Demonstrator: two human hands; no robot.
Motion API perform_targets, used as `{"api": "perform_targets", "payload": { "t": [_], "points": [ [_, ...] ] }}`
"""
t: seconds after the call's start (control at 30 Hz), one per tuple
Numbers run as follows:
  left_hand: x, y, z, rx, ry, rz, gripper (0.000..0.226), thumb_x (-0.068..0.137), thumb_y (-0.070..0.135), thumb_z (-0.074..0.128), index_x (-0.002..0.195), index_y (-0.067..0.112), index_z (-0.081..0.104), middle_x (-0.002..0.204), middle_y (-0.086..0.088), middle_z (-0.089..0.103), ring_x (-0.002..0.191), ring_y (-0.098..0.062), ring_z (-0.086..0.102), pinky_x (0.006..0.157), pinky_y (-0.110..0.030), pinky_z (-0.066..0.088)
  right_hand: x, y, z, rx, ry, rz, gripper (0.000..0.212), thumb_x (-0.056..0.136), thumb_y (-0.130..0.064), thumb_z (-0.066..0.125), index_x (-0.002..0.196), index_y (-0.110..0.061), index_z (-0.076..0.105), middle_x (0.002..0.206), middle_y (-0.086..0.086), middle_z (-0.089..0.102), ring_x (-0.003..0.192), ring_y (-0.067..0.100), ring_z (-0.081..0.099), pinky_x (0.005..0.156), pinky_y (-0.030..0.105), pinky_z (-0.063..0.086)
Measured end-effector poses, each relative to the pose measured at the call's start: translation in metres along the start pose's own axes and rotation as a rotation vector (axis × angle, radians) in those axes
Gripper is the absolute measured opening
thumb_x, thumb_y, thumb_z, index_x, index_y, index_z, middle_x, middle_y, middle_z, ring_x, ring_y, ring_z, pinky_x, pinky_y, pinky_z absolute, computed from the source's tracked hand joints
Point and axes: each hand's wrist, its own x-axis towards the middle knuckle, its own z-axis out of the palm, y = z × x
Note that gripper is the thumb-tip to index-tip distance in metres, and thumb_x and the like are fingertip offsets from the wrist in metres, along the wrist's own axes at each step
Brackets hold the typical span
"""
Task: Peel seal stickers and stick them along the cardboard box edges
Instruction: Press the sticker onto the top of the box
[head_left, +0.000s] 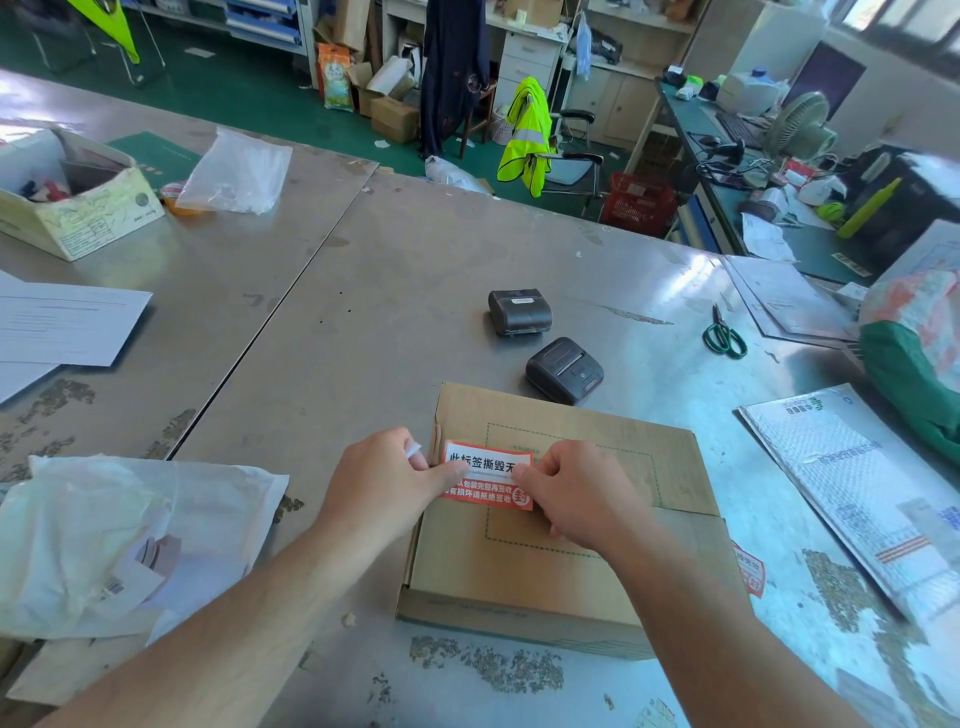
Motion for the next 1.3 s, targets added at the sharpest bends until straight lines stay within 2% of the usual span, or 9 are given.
{"api": "perform_targets", "payload": {
  "t": [0.2,0.37,0.43,0.53,0.7,0.9,1.13,1.23,1.3],
  "points": [
    [0.002,-0.009,0.003,-0.106,-0.053,-0.061,0.047,0.075,0.055,0.074,0.069,0.017,0.047,0.064,0.004,0.054,0.057,-0.012,0.047,0.051,-0.029,0.029,0.001,-0.002,-0.002,-0.032,-0.003,0.014,0.03,0.095,-0.044,0.059,0.077,-0.021,0.059,0.052,-0.005,0.061,0.038,0.006,0.053,0.04,0.017,0.034],
    [0.004,-0.008,0.005,-0.158,-0.078,-0.095,0.045,0.075,0.053,0.074,0.079,0.015,0.051,0.073,0.005,0.057,0.06,-0.012,0.048,0.052,-0.028,0.031,0.001,-0.003,0.001,-0.092,0.054,0.026,0.034,0.092,-0.05,0.061,0.083,-0.017,0.061,0.066,0.0,0.065,0.067,0.018,0.066,0.047,0.023,0.035],
    [0.004,-0.006,0.007,-0.179,-0.096,-0.113,0.043,0.076,0.051,0.072,0.081,0.014,0.05,0.073,0.005,0.054,0.061,-0.012,0.046,0.053,-0.028,0.032,0.002,-0.001,-0.001,-0.082,0.08,0.042,0.039,0.087,-0.055,0.065,0.081,-0.017,0.057,0.071,0.005,0.068,0.071,0.021,0.066,0.048,0.026,0.036],
    [0.002,-0.005,0.009,-0.184,-0.123,-0.113,0.048,0.078,0.051,0.071,0.087,0.009,0.05,0.073,0.006,0.051,0.061,-0.012,0.044,0.054,-0.028,0.031,0.0,0.002,-0.006,-0.077,0.047,0.011,0.043,0.083,-0.053,0.072,0.071,-0.017,0.052,0.062,0.004,0.066,0.061,0.02,0.061,0.052,0.027,0.041],
    [0.0,-0.005,0.004,-0.069,-0.203,-0.067,0.057,0.066,0.062,0.077,0.086,0.021,0.044,0.076,0.007,0.048,0.061,-0.01,0.042,0.052,-0.028,0.028,-0.003,0.005,-0.007,-0.112,0.008,-0.043,0.045,0.078,-0.053,0.078,0.069,-0.016,0.053,0.064,0.012,0.068,0.055,0.021,0.054,0.052,0.028,0.038],
    [0.003,-0.003,0.009,-0.103,-0.182,-0.101,0.053,0.071,0.063,0.073,0.082,0.021,0.043,0.077,0.006,0.051,0.064,-0.011,0.046,0.053,-0.029,0.03,-0.001,0.003,-0.005,-0.147,0.042,-0.025,0.047,0.079,-0.061,0.072,0.07,-0.019,0.052,0.06,0.0,0.063,0.057,0.017,0.057,0.05,0.026,0.038],
    [0.007,-0.004,0.016,-0.211,-0.161,-0.185,0.052,0.081,0.061,0.064,0.071,0.017,0.036,0.071,0.005,0.042,0.06,-0.014,0.039,0.054,-0.031,0.027,0.008,0.004,-0.003,-0.142,0.014,0.017,0.053,0.078,-0.066,0.068,0.068,-0.016,0.055,0.057,0.005,0.069,0.055,0.018,0.063,0.053,0.026,0.047],
    [0.009,-0.005,0.019,-0.235,-0.17,-0.209,0.054,0.081,0.064,0.061,0.073,0.016,0.039,0.074,0.003,0.045,0.063,-0.015,0.043,0.056,-0.031,0.029,0.011,0.004,-0.003,-0.166,0.002,0.006,0.054,0.081,-0.067,0.065,0.07,-0.015,0.055,0.058,0.007,0.071,0.059,0.019,0.067,0.061,0.03,0.054],
    [0.009,-0.005,0.02,-0.225,-0.17,-0.208,0.052,0.081,0.064,0.06,0.074,0.016,0.04,0.075,0.002,0.048,0.064,-0.014,0.045,0.056,-0.03,0.03,0.011,0.004,-0.002,-0.167,0.011,0.012,0.053,0.085,-0.066,0.06,0.071,-0.015,0.055,0.054,0.006,0.068,0.055,0.018,0.066,0.057,0.028,0.052]
  ]
}}
